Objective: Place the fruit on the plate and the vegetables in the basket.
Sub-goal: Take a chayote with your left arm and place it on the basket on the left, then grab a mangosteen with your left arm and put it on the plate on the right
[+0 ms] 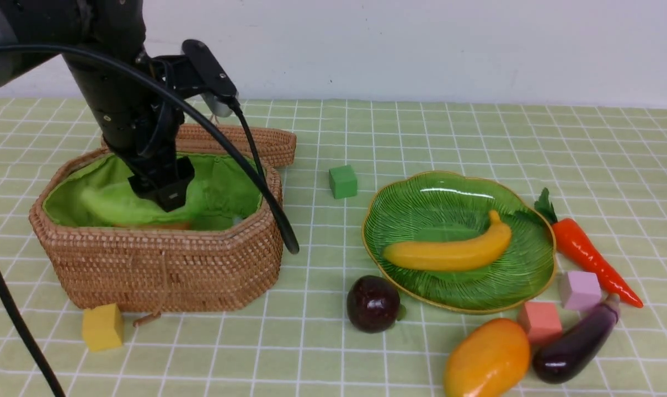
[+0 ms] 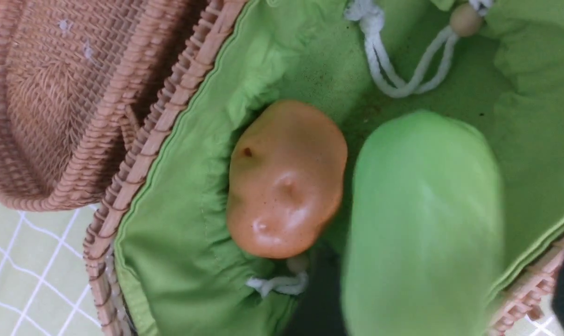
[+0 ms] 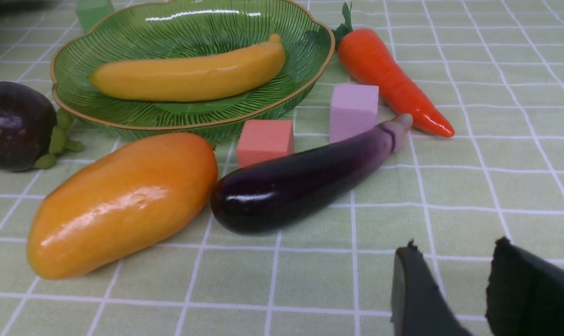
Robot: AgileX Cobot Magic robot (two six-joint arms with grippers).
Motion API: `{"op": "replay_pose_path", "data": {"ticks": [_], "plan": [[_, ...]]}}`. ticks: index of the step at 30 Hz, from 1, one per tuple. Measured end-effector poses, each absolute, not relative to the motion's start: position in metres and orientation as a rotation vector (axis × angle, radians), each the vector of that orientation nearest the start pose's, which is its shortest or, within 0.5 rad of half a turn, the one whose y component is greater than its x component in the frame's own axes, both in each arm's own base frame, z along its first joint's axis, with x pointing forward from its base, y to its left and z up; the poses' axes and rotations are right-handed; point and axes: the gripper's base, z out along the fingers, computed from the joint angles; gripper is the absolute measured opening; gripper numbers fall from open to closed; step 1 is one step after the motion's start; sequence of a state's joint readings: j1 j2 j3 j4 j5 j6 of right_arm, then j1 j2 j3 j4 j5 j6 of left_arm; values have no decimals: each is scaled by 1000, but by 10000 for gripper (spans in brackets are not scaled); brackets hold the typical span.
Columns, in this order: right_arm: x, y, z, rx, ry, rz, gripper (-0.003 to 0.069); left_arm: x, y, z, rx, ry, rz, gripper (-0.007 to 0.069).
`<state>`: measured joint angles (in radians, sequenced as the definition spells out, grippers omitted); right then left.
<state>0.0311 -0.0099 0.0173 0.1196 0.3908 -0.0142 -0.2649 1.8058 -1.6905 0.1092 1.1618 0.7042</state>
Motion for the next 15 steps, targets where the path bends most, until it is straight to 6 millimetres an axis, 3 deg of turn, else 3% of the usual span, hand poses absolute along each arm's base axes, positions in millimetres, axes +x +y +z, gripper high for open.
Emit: {"op": "replay_pose_path", "data": {"ticks": [5, 8, 9, 10, 12, 15], "plan": [[52, 6, 173, 30, 1881, 130, 240, 366, -92, 338, 1166, 2468, 202, 644], [52, 6, 173, 30, 1881, 130, 240, 345, -89, 366, 900, 2517, 118, 519], [52, 6, 173, 30, 1881, 130, 240, 343, -88, 368, 899, 2516, 116, 519], [52, 6, 173, 30, 1881, 130, 240, 335, -86, 376, 816, 2527, 96, 451], [52, 6, 173, 30, 1881, 130, 240, 313, -81, 395, 659, 2524, 45, 223], [52, 6, 173, 30, 1881, 130, 240, 289, -80, 400, 581, 2509, -59, 13]]}}
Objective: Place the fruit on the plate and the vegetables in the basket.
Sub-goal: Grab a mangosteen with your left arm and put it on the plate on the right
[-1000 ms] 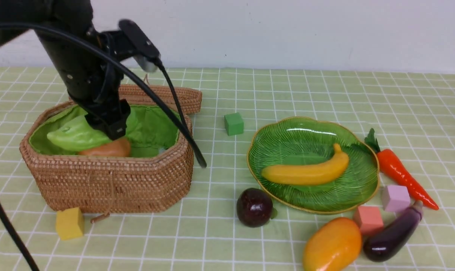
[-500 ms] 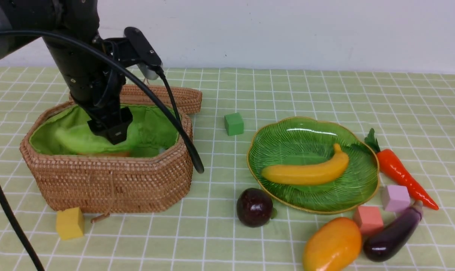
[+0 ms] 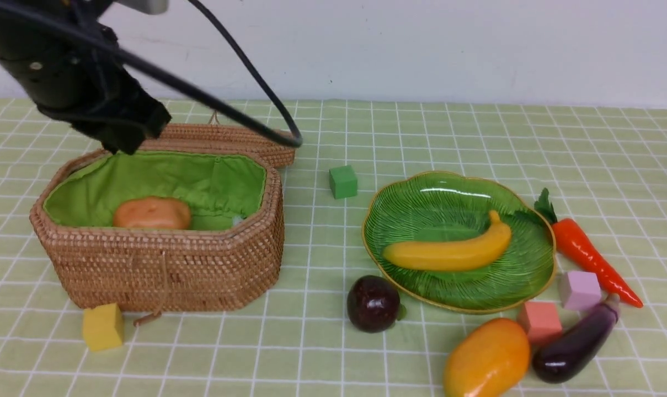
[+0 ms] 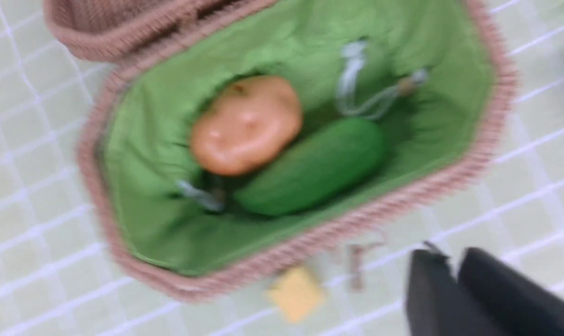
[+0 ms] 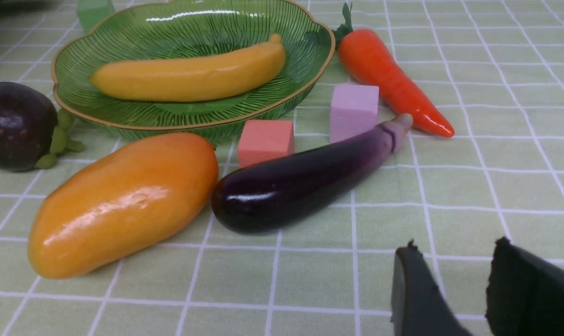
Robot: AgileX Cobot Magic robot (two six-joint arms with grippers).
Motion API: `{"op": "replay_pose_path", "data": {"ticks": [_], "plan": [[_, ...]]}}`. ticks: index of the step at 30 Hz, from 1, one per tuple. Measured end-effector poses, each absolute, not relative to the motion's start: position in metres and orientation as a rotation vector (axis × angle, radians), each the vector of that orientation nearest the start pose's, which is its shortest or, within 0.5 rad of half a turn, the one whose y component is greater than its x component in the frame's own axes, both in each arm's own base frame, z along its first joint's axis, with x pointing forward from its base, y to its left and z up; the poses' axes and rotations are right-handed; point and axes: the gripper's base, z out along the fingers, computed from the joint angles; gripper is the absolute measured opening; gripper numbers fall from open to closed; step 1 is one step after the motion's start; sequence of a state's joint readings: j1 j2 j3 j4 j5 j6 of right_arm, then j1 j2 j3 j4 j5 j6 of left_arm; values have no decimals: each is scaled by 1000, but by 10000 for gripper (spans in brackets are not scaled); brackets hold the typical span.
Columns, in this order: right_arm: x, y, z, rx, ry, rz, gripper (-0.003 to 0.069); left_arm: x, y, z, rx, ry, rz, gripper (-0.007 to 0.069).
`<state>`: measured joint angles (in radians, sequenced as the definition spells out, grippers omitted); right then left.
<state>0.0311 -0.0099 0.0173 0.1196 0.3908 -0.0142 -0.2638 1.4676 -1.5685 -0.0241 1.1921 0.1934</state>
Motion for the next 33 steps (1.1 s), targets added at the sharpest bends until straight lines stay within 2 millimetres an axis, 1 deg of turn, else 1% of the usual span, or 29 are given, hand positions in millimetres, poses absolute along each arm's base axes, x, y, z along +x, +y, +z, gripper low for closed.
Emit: {"op": "replay_pose_path", "data": {"ticks": [1, 3, 5, 6, 7, 8, 9, 12, 16, 21, 22, 24, 27, 31, 33], "plan": [[52, 6, 173, 30, 1881, 130, 240, 280, -81, 398, 568, 2500, -116, -13], [52, 6, 173, 30, 1881, 130, 240, 259, -87, 388, 566, 2469, -242, -13], [52, 6, 173, 30, 1881, 130, 240, 243, -92, 380, 580, 2418, -313, -13], [52, 6, 173, 30, 1881, 130, 240, 230, -96, 366, 604, 2394, -356, -13], [52, 6, 173, 30, 1881, 130, 240, 223, -98, 363, 602, 2350, -381, -13], [52, 6, 173, 30, 1881, 130, 240, 213, -101, 351, 605, 2312, -417, -13], [52, 6, 173, 30, 1881, 130, 240, 204, -102, 347, 615, 2267, -430, -13], [52, 6, 173, 31, 1881, 131, 240, 181, -104, 325, 644, 2156, -459, -13], [52, 6, 173, 31, 1881, 131, 240, 164, -104, 315, 647, 2041, -484, -13], [53, 5, 175, 27, 1853, 120, 240, 162, -104, 320, 612, 1980, -507, -13], [53, 5, 176, 52, 1830, 145, 240, 162, -104, 321, 609, 1977, -509, -13], [55, 7, 181, 149, 1759, 248, 240, 161, -104, 321, 605, 1975, -515, -13], [56, 6, 194, 304, 1605, 399, 240, 160, -104, 321, 608, 1982, -525, -13], [57, 2, 205, 415, 1463, 494, 240, 159, -105, 319, 651, 1988, -518, -13], [56, 2, 210, 434, 1443, 522, 230, 158, -106, 318, 680, 1989, -518, -13]]}}
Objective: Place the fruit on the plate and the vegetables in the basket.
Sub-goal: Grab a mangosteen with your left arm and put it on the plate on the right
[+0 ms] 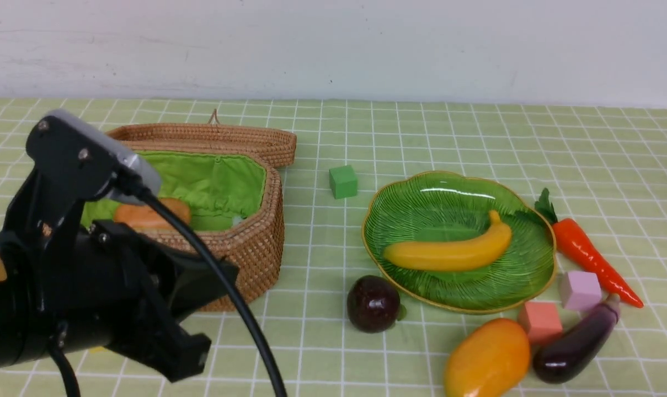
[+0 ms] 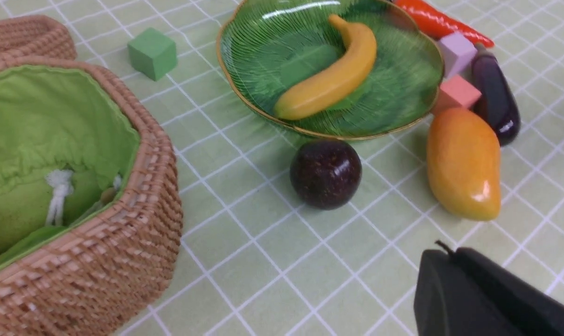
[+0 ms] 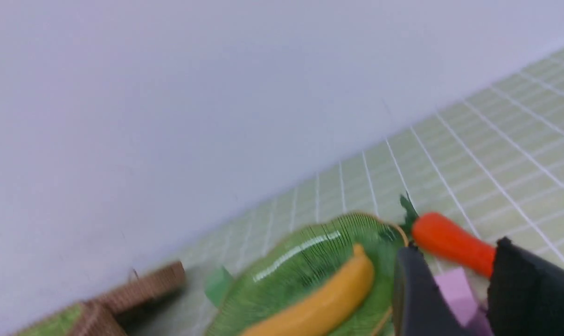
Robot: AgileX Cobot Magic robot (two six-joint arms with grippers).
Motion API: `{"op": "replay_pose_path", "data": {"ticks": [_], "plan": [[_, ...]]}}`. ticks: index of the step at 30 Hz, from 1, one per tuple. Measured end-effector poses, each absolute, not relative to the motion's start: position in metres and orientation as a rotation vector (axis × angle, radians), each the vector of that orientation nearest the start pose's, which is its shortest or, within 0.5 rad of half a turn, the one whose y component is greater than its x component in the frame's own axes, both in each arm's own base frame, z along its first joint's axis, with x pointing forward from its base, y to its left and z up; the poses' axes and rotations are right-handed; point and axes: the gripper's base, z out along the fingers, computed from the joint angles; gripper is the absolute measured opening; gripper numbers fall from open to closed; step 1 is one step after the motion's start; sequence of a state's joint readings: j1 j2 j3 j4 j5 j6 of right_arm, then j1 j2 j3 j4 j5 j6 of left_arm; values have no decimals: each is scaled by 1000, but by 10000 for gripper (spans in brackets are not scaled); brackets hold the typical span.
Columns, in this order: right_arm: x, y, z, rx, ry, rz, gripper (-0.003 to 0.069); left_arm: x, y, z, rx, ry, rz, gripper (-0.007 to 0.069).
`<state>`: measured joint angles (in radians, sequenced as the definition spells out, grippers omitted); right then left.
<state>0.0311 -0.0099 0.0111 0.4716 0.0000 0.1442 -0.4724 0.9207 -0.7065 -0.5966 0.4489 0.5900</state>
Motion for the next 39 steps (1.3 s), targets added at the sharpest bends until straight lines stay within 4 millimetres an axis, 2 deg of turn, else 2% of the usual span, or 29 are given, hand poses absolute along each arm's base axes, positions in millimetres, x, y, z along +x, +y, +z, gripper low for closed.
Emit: {"op": "replay_pose_path", "data": {"ticks": [3, 7, 13, 18, 20, 21, 22, 25, 27, 30, 33, 39], "plan": [[54, 6, 226, 399, 1485, 536, 189, 157, -107, 319, 697, 1980, -526, -13], [55, 14, 262, 241, 1663, 475, 114, 157, -107, 319, 725, 1962, -522, -13], [62, 25, 286, 4, 1966, 407, 72, 158, -110, 318, 758, 1987, -536, -13], [62, 31, 302, -178, 2095, 394, 70, 179, -124, 321, 802, 2051, -565, -13], [61, 33, 306, -212, 2095, 397, 69, 187, -129, 320, 807, 2072, -576, -13], [59, 34, 310, -253, 2096, 404, 69, 199, -136, 316, 816, 2107, -586, -13], [58, 34, 310, -258, 2096, 402, 69, 200, -137, 314, 817, 2115, -588, -13], [56, 36, 312, -299, 2101, 399, 69, 218, -155, 305, 871, 2176, -615, -13], [55, 36, 310, -317, 2122, 405, 69, 224, -173, 297, 941, 2195, -633, -13], [53, 37, 309, -332, 2148, 415, 71, 221, -203, 292, 1044, 2200, -656, -13], [52, 37, 307, -341, 2165, 421, 75, 224, -225, 289, 1072, 2239, -649, -13], [51, 38, 306, -348, 2179, 426, 84, 237, -236, 283, 1079, 2305, -557, -13]]}}
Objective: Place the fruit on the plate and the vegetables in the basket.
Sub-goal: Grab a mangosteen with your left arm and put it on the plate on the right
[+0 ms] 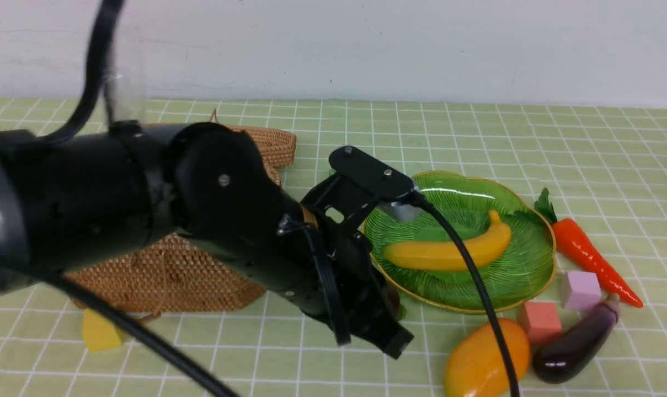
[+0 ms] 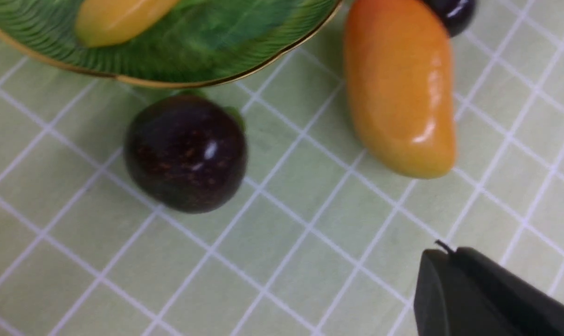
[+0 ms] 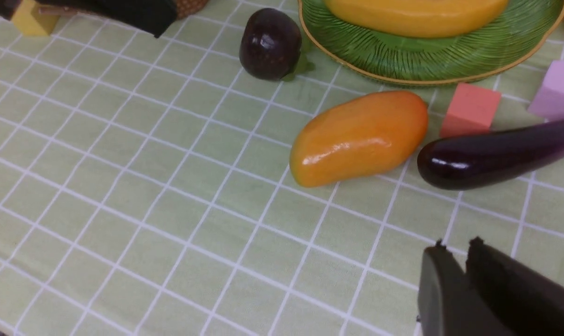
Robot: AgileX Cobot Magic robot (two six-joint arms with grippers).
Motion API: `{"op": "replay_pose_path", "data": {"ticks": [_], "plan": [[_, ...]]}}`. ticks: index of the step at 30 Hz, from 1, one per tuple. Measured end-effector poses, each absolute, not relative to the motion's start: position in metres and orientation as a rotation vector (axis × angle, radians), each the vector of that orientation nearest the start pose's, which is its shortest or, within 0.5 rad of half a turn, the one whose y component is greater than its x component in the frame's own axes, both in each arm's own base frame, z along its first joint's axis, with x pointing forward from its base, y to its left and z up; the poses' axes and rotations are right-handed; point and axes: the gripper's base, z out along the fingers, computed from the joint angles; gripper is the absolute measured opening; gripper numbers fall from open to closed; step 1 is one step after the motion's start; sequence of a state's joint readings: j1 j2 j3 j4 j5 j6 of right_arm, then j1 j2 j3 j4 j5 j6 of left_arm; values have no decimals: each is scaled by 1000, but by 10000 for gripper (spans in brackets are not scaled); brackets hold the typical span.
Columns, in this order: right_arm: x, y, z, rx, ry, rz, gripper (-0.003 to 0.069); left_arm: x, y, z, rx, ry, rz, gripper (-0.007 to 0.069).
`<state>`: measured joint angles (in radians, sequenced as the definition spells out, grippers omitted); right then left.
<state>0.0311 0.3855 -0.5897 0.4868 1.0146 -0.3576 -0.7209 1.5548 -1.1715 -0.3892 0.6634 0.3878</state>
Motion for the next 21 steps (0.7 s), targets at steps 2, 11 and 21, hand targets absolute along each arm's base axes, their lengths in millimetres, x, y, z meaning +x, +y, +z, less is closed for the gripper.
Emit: {"op": "replay_pose_path", "data": {"ticks": [2, 11, 21], "plan": [[51, 38, 306, -348, 2179, 426, 86, 238, -237, 283, 1074, 2311, -555, -13], [51, 38, 307, -347, 2176, 425, 87, 262, -253, 259, 1009, 2279, -515, 248], [51, 38, 307, -345, 2174, 435, 95, 296, -275, 222, 1032, 2312, -406, 657]]}}
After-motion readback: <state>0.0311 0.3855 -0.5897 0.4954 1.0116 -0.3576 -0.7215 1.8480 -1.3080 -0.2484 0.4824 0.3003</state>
